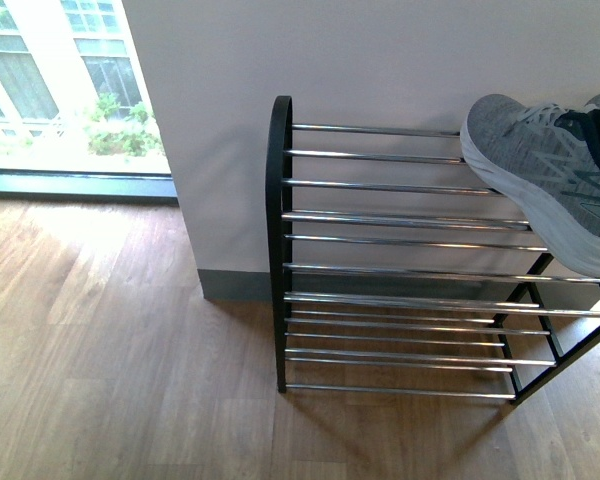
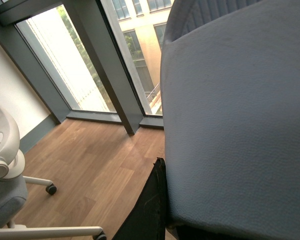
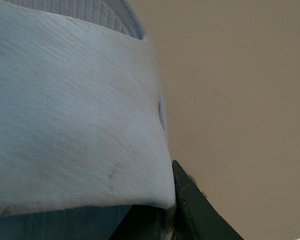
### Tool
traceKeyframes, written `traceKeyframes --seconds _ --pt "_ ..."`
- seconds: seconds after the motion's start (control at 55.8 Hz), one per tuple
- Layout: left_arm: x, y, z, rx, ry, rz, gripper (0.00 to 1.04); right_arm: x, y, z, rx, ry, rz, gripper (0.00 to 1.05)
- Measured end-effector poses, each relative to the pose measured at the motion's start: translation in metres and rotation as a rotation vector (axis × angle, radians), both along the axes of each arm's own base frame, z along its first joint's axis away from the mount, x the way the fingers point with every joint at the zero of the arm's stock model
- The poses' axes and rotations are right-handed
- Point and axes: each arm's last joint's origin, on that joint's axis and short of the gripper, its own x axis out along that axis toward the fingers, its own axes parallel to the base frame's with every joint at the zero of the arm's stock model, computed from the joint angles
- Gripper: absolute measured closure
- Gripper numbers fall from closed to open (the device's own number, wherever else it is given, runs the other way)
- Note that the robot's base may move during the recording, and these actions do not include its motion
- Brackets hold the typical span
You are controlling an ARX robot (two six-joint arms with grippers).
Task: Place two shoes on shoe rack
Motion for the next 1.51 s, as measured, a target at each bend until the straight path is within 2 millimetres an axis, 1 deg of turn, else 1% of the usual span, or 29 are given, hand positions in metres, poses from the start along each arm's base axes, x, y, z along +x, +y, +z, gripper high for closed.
traceKeyframes --seconds 0.036,0.09,0.143,0.197,0.251,0.305,0.341,0.359,0.466,0.484,0.556,0.664,0.771,0.879,1.004,1.13,1.184,1.237,1.273,1.345,1.506 --pt "0.000 0.000 0.000 0.000 0.000 0.000 1.03 0.000 0.000 0.000 0.004 0.001 -0.003 1.03" --pt "0.000 0.000 0.000 0.000 -0.002 0.000 1.03 0.001 0.001 0.000 0.050 0.044 -0.055 1.03" --pt "0.000 0.000 0.000 0.000 -0.002 0.001 1.03 0.005 0.003 0.000 0.111 0.081 -0.113 1.03" --pt "0.000 0.000 0.000 0.000 -0.002 0.001 1.03 0.012 0.006 0.004 0.181 0.107 -0.149 1.03" --pt "0.000 0.000 0.000 0.000 -0.002 0.000 1.03 0.022 0.012 0.012 0.242 0.114 -0.162 1.03" --pt "0.000 0.000 0.000 0.000 -0.002 -0.001 1.03 0.038 0.020 0.021 0.322 0.118 -0.162 1.03" --pt "0.000 0.000 0.000 0.000 -0.002 0.000 1.03 0.045 0.023 0.025 0.355 0.121 -0.163 1.03" --pt "0.000 0.000 0.000 0.000 -0.002 0.000 1.03 0.052 0.027 0.028 0.377 0.121 -0.163 1.03" --pt "0.000 0.000 0.000 0.000 -0.002 0.000 1.03 0.084 0.041 0.032 0.435 0.151 -0.164 1.03" --pt "0.000 0.000 0.000 0.000 -0.002 0.000 1.03 0.091 0.045 0.030 0.441 0.165 -0.167 1.03" --pt "0.000 0.000 0.000 0.000 -0.002 0.000 1.03 0.111 0.054 0.024 0.456 0.213 -0.178 1.03" --pt "0.000 0.000 0.000 0.000 -0.002 0.000 1.03 0.150 0.069 0.003 0.451 0.300 -0.234 1.03" --pt "0.000 0.000 0.000 0.000 -0.002 0.000 1.03 0.176 0.077 -0.010 0.433 0.339 -0.269 1.03" --pt "0.000 0.000 0.000 0.000 -0.002 0.000 1.03 0.197 0.082 -0.019 0.415 0.362 -0.299 1.03" --pt "0.000 0.000 0.000 0.000 -0.002 0.000 1.03 0.216 0.087 -0.029 0.393 0.395 -0.341 1.03" --pt "0.000 0.000 0.000 0.000 -0.002 0.000 1.03 0.226 0.090 -0.040 0.392 0.447 -0.343 1.03" --pt "0.000 0.000 0.000 0.000 -0.002 0.000 1.03 0.229 0.092 -0.044 0.410 0.493 -0.325 1.03" --pt "0.000 0.000 0.000 0.000 -0.002 0.000 1.03 0.233 0.095 -0.051 0.450 0.576 -0.297 1.03" --pt "0.000 0.000 0.000 0.000 -0.002 0.000 1.03 0.236 0.097 -0.057 0.483 0.633 -0.291 1.03" --pt "0.000 0.000 0.000 0.000 -0.002 0.000 1.03 0.243 0.099 -0.066 0.500 0.656 -0.320 1.03" --pt "0.000 0.000 0.000 0.000 -0.002 0.000 1.03 0.262 0.093 -0.099 0.480 0.702 -0.418 1.03"
